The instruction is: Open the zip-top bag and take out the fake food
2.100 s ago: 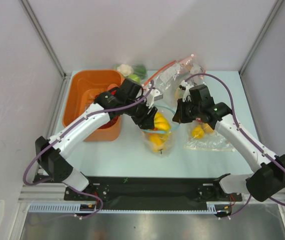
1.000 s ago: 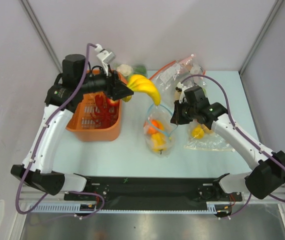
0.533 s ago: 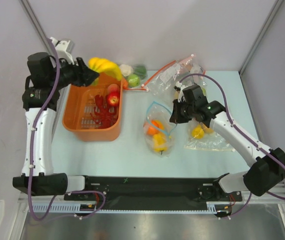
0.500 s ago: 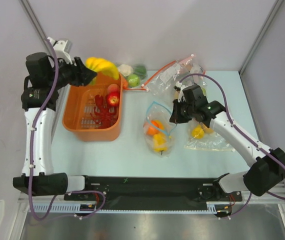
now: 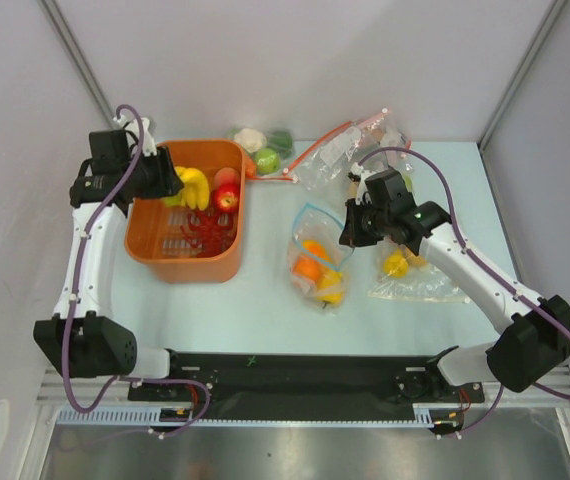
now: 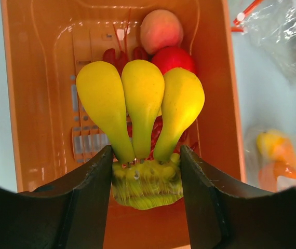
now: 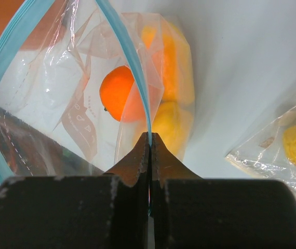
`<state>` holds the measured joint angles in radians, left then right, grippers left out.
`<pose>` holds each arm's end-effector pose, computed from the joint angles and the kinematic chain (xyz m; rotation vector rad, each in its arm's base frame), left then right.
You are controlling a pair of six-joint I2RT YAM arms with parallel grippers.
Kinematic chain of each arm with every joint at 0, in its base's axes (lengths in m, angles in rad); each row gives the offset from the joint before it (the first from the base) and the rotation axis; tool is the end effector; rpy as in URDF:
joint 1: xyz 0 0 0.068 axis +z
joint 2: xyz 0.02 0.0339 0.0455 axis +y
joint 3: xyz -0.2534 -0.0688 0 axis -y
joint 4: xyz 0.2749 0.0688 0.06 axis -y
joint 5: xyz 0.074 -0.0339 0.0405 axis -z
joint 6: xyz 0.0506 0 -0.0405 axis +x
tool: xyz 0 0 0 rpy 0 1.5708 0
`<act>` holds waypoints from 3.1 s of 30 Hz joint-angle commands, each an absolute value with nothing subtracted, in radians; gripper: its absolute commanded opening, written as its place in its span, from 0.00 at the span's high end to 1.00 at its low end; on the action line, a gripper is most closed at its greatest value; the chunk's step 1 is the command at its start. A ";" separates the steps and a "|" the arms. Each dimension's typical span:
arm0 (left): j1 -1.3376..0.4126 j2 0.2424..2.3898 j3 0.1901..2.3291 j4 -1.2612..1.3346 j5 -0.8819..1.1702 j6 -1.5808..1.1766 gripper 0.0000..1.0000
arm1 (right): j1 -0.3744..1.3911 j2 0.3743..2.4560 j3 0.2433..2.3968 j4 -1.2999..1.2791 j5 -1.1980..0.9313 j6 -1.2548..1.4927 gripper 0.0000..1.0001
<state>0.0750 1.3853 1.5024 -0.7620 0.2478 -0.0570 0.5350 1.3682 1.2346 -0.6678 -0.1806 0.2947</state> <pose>0.3376 0.0129 0.3803 -0.0086 2.2054 -0.2642 0.2840 0.1789 0.2957 -0.3813 2.4120 0.6004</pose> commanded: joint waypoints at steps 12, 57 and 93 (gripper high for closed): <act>0.081 1.365 1.509 -0.753 0.258 -0.023 0.00 | 0.540 1.361 1.270 -0.653 -0.190 0.278 1.00; -0.884 1.637 1.517 -0.730 0.100 -0.136 0.35 | 0.538 1.229 1.160 -0.646 -0.155 0.308 1.00; -0.874 1.793 1.335 -0.384 0.355 -0.175 0.18 | 0.584 1.212 1.095 -0.580 -0.152 0.370 1.00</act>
<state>-0.8650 1.7775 1.3052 -0.4393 0.3874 -0.1417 0.5777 1.2491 1.0969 -0.6281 -0.1421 0.3408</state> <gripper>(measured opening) 0.822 0.012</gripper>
